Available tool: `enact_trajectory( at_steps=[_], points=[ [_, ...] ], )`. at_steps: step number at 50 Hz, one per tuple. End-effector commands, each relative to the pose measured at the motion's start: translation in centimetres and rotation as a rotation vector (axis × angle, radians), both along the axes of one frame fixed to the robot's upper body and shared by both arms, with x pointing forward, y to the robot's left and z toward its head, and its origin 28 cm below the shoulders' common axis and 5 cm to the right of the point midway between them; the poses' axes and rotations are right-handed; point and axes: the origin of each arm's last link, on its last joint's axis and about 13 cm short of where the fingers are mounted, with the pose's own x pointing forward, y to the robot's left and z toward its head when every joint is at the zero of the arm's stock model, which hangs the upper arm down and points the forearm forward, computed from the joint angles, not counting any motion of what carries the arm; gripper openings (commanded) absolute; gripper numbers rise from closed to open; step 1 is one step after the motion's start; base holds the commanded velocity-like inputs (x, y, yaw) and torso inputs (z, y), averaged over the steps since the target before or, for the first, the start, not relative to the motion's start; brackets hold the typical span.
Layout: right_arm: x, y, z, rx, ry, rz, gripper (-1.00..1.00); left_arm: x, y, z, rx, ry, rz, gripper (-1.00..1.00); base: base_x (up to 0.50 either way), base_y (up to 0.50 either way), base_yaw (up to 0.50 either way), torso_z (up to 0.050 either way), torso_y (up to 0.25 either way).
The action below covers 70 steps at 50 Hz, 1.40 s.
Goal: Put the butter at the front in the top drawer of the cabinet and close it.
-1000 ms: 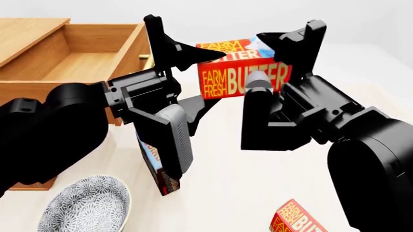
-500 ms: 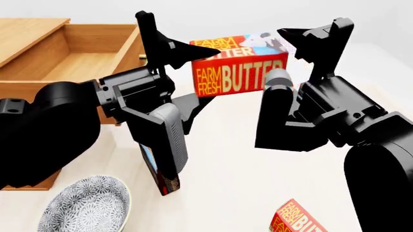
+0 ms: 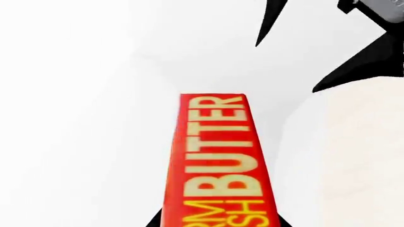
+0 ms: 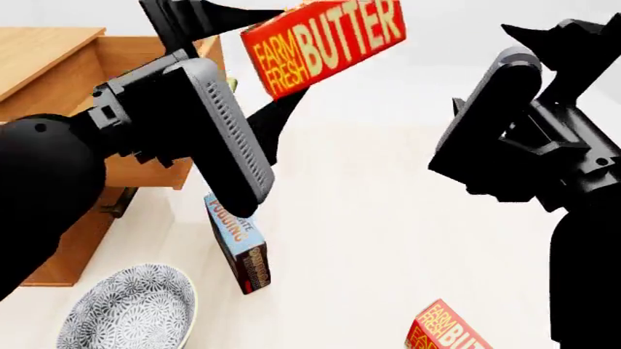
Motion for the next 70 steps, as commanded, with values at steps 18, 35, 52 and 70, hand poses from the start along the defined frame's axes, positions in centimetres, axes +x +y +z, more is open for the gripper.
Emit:
enact_trajectory(
  at_steps=[18,35,52,70],
  points=[
    [-1.0,0.1,-0.3,0.995,0.098,-0.031,1.00,-1.7,-0.5,5.7,-0.594,0.309,0.235,-1.00,0.00,0.00,0.00,0.000,0.001],
    [-1.9,0.0,0.1,1.200,0.127,0.067,1.00,-2.1,0.3,7.7,-0.673,0.557,0.448,-1.00,0.00,0.00,0.00,0.001,0.001],
    [-2.3,-0.3,0.0,1.297,0.155,0.095,1.00,0.2,2.4,10.5,-0.781,0.695,0.610,-1.00,0.00,0.00,0.00,0.001,0.002],
    [-2.2,-0.3,-0.3,1.292,0.169,0.099,1.00,4.1,4.3,12.6,-0.824,0.864,0.762,-1.00,0.00,0.00,0.00,0.001,0.001]
  ],
)
